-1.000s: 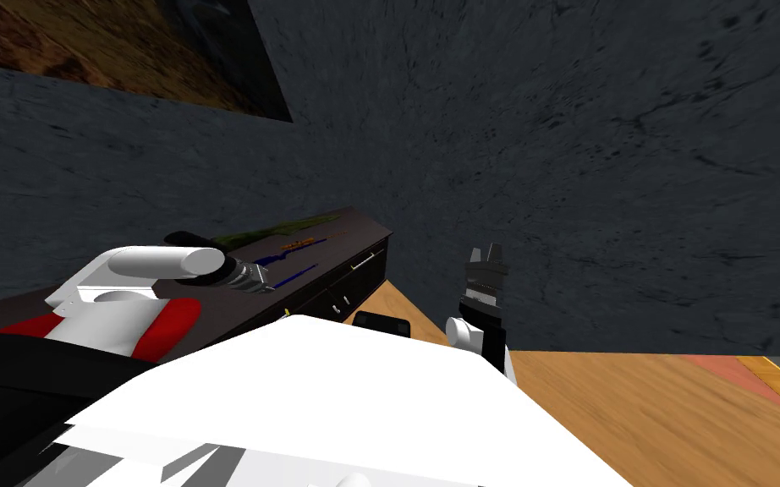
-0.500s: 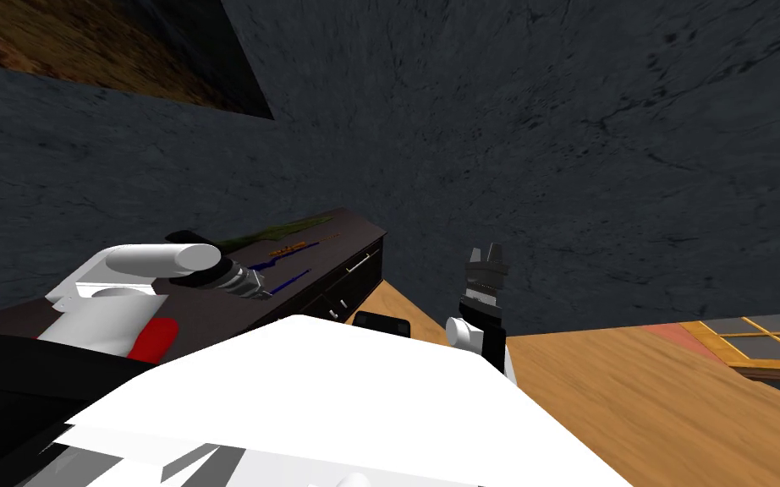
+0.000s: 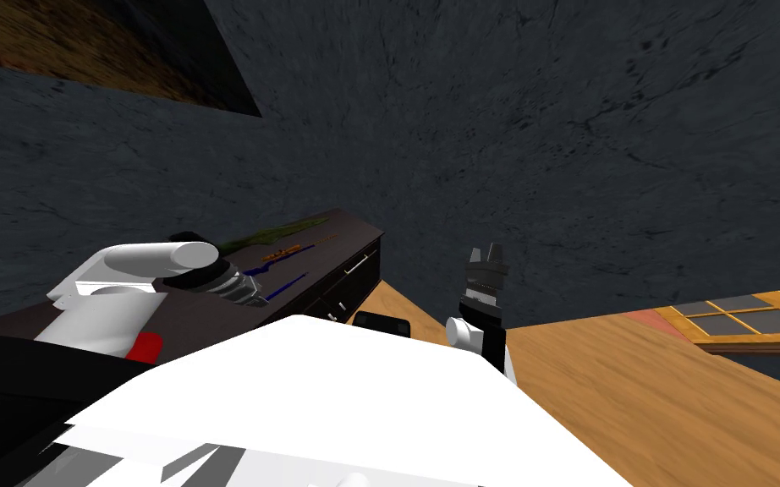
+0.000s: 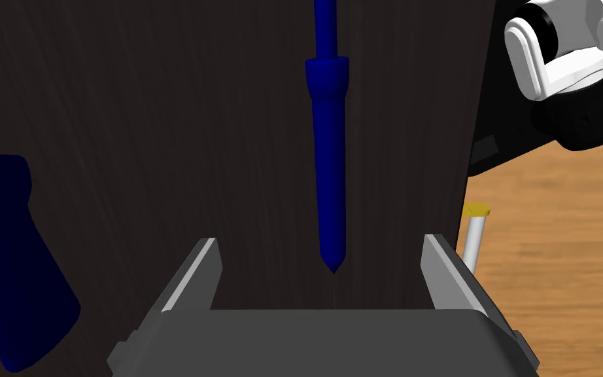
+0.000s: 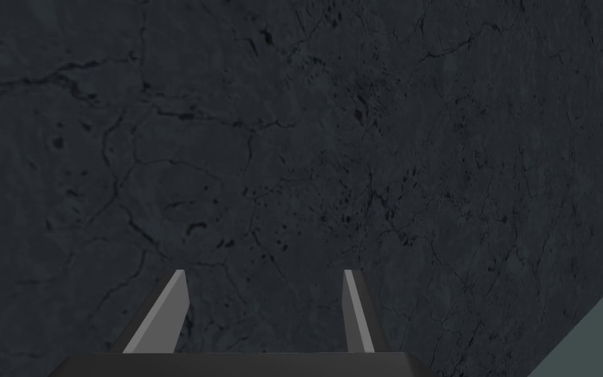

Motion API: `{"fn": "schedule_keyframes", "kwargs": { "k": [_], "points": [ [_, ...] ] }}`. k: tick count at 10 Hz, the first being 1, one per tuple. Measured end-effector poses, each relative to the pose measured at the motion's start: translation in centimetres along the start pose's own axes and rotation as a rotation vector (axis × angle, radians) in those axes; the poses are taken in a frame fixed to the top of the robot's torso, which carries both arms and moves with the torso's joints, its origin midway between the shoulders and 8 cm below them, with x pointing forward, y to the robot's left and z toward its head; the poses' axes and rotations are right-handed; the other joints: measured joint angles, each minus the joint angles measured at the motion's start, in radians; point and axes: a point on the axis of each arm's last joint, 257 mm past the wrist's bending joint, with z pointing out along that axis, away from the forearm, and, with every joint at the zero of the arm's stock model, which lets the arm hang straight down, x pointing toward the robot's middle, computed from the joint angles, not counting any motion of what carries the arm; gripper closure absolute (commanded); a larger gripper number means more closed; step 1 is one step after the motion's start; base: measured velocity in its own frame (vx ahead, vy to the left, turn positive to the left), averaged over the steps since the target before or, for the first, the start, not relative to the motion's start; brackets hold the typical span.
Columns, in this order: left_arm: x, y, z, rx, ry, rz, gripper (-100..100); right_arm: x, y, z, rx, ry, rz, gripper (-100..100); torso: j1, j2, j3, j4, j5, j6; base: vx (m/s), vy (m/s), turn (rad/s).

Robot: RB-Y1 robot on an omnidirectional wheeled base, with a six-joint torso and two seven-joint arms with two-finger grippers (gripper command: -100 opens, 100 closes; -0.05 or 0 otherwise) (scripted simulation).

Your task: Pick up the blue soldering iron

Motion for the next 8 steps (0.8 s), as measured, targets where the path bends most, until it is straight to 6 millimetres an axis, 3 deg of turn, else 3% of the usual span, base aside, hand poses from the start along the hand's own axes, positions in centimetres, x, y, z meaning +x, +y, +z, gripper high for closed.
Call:
{"fn": "schedule_keyframes", "kwargs": {
  "k": [2, 3, 4, 7, 8],
  "points": [
    [-0.9, 0.9, 0.2, -0.048, -0.030, -0.018, -100, 0.0, 0.0, 0.0, 0.000, 0.000, 0.000, 0, -0.001, 0.000, 0.000, 0.000, 0.000, 0.000, 0.003, 0.009, -0.018],
    [-1.0, 0.9, 0.2, -0.051, -0.033, -0.019, 0, 0.0, 0.0, 0.0, 0.000, 0.000, 0.000, 0, -0.002, 0.000, 0.000, 0.000, 0.000, 0.000, 0.000, 0.000, 0.000],
    [-0.9, 0.9, 0.2, -0.051, -0.033, -0.019, -100, 0.0, 0.0, 0.0, 0.000, 0.000, 0.000, 0, -0.002, 0.001, 0.000, 0.000, 0.000, 0.000, -0.013, -0.010, -0.035],
    [-1.2, 0.6, 1.9, -0.051, -0.033, -0.029, -100, 0.0, 0.0, 0.0, 0.000, 0.000, 0.000, 0, -0.003, 0.002, 0.001, 0.000, -0.001, 0.000, -0.019, -0.012, -0.026],
    [-1.2, 0.5, 2.0, -0.050, -0.031, -0.028, 100, 0.0, 0.0, 0.0, 0.000, 0.000, 0.000, 0, -0.003, 0.002, 0.001, 0.000, -0.001, 0.000, 0.000, 0.000, 0.000]
  ]
}}
